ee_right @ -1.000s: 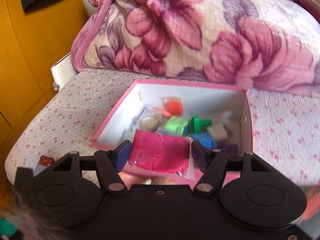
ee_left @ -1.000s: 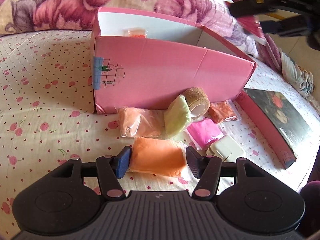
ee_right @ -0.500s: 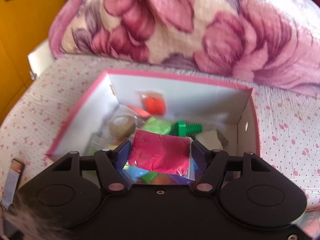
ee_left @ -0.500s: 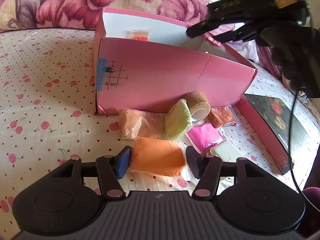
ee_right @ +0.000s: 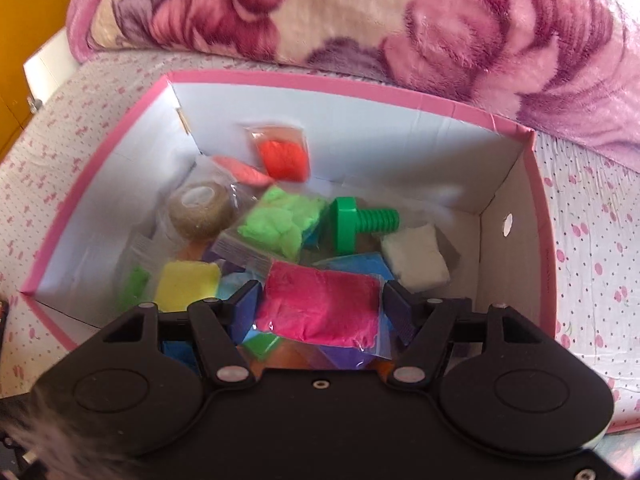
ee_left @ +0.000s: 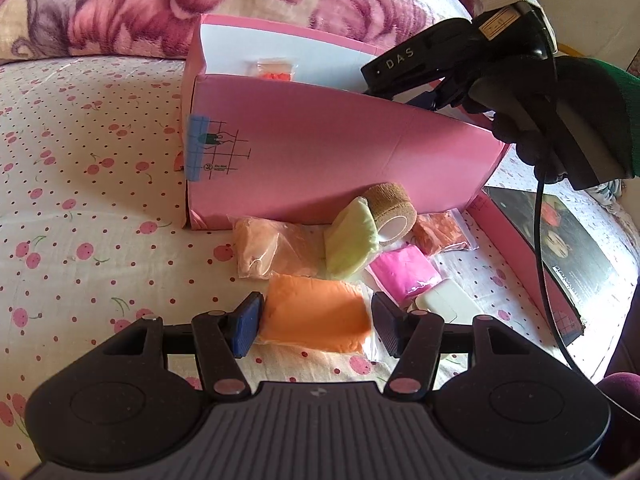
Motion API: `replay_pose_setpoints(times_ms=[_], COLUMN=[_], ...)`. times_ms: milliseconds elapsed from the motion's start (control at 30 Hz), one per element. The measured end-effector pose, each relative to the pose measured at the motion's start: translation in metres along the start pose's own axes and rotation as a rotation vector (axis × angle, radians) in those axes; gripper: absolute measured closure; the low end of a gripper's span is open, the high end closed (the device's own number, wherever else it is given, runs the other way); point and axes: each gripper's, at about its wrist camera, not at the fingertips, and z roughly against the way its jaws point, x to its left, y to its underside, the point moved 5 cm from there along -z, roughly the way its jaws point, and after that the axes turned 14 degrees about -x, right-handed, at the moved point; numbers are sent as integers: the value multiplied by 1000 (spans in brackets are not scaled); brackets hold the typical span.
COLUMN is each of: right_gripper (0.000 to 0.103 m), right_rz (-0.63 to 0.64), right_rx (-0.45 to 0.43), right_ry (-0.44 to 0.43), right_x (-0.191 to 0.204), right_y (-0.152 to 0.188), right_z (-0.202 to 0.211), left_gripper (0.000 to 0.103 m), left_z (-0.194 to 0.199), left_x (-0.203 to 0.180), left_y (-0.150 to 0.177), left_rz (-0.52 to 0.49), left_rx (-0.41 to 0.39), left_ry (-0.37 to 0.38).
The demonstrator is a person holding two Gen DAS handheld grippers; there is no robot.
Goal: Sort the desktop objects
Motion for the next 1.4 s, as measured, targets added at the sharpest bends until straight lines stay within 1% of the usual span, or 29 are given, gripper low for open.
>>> replay_pose_setpoints(times_ms=[200, 300, 367, 467, 567, 767, 900, 1033, 1133, 1267, 1333, 1400], right_gripper=[34, 30, 26, 22, 22, 21, 21, 21, 21, 21, 21, 21], right_rz=[28, 47, 48, 10, -36, -61, -80, -84, -94, -84, -69, -80], right_rx=[32, 22, -4, -65, -139, -252, -279, -274, -247, -197, -166, -148], right_ry=[27, 43, 50, 52, 46, 46, 20, 2, -16, -11, -7, -16], right_x=[0, 1, 2, -1, -4, -4, 4, 13, 19, 23, 24, 25], right_y=[-1, -2, -4, -10, -15, -14, 6, 38, 64, 94, 107, 115], right_z=[-3, 0, 7, 24, 47, 102, 129, 143, 144, 134, 126, 120], left_gripper=[44, 45, 44, 44, 45, 44, 45, 45, 45, 45, 45, 45], left_z=[0, 1, 1, 3, 4, 9, 18, 24, 27, 32, 41, 51], left_x=[0, 0, 0, 0, -1, 0, 4, 11, 15, 18, 12, 5], left_y=[0, -1, -1, -2, -2, -6, -10, -11, -11, -16, -23, -31], left_rz=[-1, -3, -5, -9, -12, -17, -14, 4, 4, 18, -20, -46], left_rx=[-1, -1, -3, -4, -5, -16, -42, -59, -61, -82, -113, -152], left_ry=[-2, -1, -1, -1, -3, -9, -8, -20, -32, -44, -47, -34])
